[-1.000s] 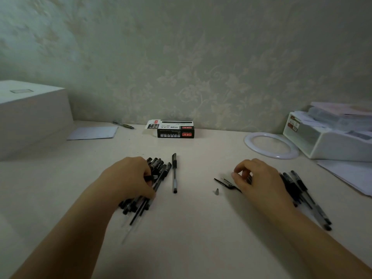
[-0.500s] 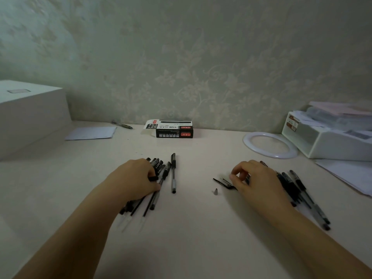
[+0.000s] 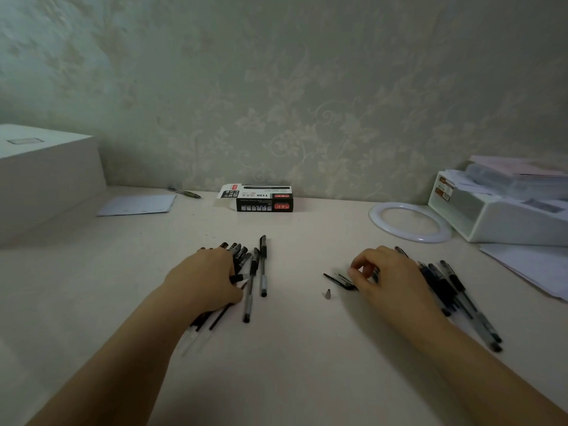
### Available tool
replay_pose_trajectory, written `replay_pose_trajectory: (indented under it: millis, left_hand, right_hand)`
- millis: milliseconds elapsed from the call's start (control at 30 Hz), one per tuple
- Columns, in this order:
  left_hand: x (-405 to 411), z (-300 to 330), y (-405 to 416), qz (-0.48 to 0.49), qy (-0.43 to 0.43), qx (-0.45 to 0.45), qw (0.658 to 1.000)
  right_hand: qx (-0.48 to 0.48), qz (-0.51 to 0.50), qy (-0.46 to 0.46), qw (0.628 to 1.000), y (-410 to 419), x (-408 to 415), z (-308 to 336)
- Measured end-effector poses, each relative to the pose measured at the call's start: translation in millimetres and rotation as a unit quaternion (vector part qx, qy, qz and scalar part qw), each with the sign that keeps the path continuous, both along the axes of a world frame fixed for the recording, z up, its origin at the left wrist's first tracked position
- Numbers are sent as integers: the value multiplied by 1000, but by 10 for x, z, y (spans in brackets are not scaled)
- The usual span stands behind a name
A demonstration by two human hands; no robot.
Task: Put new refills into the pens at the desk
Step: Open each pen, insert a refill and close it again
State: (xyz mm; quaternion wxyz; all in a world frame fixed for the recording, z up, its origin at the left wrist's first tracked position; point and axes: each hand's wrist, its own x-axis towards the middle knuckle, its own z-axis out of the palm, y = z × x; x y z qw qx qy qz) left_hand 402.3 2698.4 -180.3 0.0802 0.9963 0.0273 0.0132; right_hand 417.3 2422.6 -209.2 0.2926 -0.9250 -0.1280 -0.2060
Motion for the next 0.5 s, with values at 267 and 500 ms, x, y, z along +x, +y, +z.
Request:
replay_pose_trajectory:
  millis: [267, 500]
  left_hand:
    - [-39, 115, -148, 0, -168, -107, 980]
    - [-124, -34, -671, -80, -101, -489, 863]
  right_hand:
    - [181, 25, 45, 982, 101, -66, 86]
    - [320, 225, 315, 865, 368, -237, 106]
